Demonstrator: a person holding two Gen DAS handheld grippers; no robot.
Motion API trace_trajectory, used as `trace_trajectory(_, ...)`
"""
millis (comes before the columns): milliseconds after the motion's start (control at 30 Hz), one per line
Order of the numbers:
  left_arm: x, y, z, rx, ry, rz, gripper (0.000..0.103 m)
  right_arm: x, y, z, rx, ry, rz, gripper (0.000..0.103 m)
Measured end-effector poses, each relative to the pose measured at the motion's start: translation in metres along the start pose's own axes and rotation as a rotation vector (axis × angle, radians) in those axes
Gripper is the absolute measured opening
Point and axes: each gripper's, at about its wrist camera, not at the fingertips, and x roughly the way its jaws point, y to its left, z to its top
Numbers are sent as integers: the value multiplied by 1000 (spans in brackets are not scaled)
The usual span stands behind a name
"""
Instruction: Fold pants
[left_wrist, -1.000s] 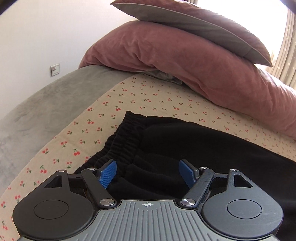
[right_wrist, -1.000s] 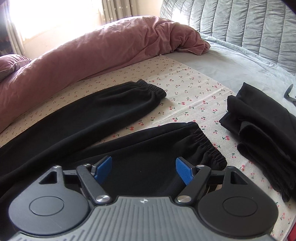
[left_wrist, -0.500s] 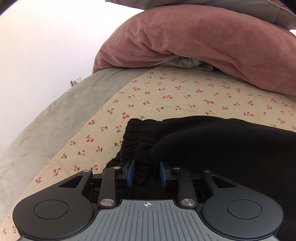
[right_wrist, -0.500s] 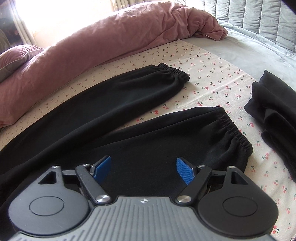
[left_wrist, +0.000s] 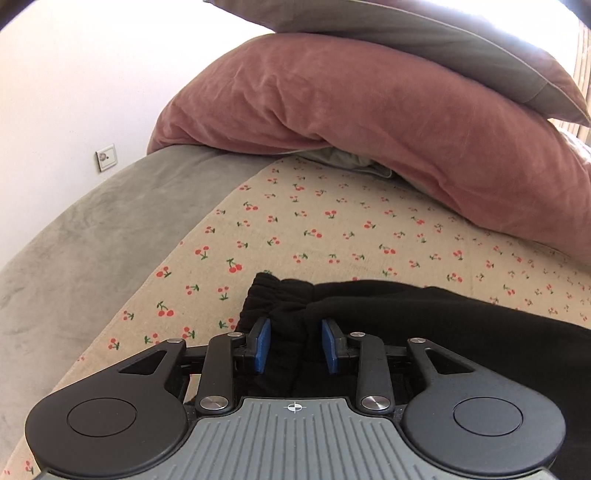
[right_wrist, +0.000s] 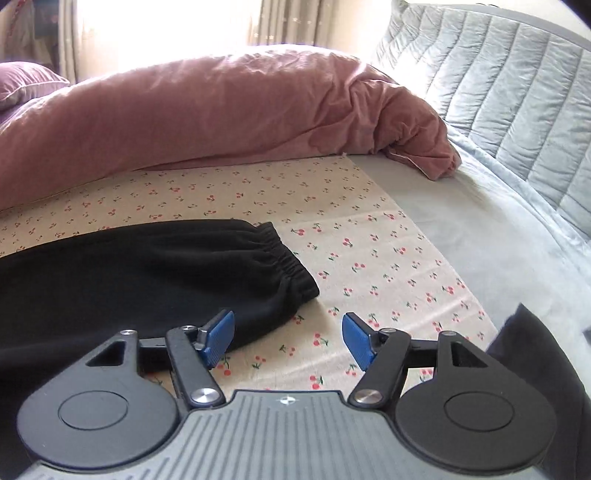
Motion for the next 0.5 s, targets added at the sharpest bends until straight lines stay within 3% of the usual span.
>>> trace_trajectory(133, 6, -22, 12, 134, -58, 53, 41, 39, -7, 27, 134, 20, 37, 56)
trace_trajectory(233, 5, -25, 25, 116, -95, 8, 68, 63, 11, 37, 49, 30, 73, 55)
trace_trajectory(267, 7, -27, 27, 132, -87, -29, 71, 74, 16, 42, 25, 39, 55, 55)
trace_trajectory(333, 17, -37, 27, 202, -48, -84, 71, 94, 16, 51, 50, 74, 47, 55)
trace_trajectory(400, 28, -50, 22, 293, -24, -106, 71, 114, 20, 55, 59, 119, 100, 55)
trace_trajectory(500, 43, -66, 16, 399, -17, -56, 71, 136, 30, 55, 15, 134, 61, 56)
